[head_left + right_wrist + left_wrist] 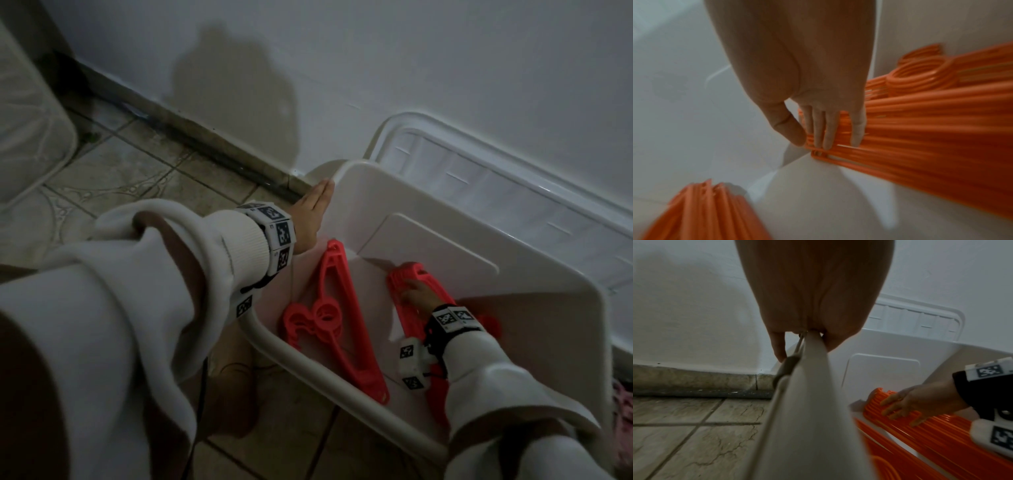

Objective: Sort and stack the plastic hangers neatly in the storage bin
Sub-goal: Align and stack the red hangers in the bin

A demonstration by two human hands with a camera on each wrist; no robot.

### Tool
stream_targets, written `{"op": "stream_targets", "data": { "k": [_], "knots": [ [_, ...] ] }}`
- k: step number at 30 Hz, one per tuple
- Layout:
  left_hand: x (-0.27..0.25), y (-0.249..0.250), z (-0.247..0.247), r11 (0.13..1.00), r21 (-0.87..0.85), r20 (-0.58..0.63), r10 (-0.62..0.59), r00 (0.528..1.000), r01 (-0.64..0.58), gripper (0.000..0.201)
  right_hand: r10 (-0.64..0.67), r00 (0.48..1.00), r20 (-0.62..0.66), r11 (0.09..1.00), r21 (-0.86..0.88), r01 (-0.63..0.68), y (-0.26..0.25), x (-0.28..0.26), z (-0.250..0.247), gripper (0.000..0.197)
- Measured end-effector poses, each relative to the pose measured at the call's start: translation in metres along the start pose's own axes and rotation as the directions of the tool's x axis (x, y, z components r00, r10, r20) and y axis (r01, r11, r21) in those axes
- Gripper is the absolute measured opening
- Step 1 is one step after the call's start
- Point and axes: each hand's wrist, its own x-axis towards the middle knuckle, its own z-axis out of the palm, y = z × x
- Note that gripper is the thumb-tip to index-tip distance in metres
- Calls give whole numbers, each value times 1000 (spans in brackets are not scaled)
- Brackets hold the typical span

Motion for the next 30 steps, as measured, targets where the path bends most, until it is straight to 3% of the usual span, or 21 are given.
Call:
{"op": "stream_targets", "data": {
  "k": [2, 6, 12, 16, 18, 20, 23, 26, 30],
  "knots": [
    [0, 0, 0, 1000, 5, 9, -4, 1000, 4, 72, -30, 999, -29, 999, -18, 29, -1, 0, 2, 49],
    [-1, 5, -2, 999, 38, 4, -27, 1000, 27, 74, -46, 997, 70, 999, 3, 46, -10, -16, -2, 48],
    [-3, 19, -5, 988, 119, 23, -104, 994, 101, 77, -143, 987, 77, 989, -20, 145, -22, -57, -34, 38],
    [-6, 50, -18, 970, 185, -23, -157, 987, 159, 58, -218, 976, 26, 975, -32, 219, -15, -88, -70, 36],
    [-8, 75, -18, 958, 268, -14, -105, 994, 105, 41, -197, 980, -11, 980, 27, 197, -1, -102, -90, 42],
    [-12, 109, -12, 941, 338, 18, -22, 1000, 14, 39, -202, 978, -59, 971, 116, 208, 13, -123, -111, 46],
    [-24, 173, 10, 955, 258, 69, 135, 988, -148, 45, -256, 951, -175, 945, 163, 285, 44, -162, -142, 41],
    [-35, 237, 44, 934, 144, 113, 312, 943, -326, 46, -251, 911, -328, 917, 222, 332, 91, -197, -164, 37],
    [-52, 313, 92, 908, 139, 181, 368, 912, -395, 53, -131, 873, -469, 911, 291, 293, 174, -232, -168, 35]
  ]
}}
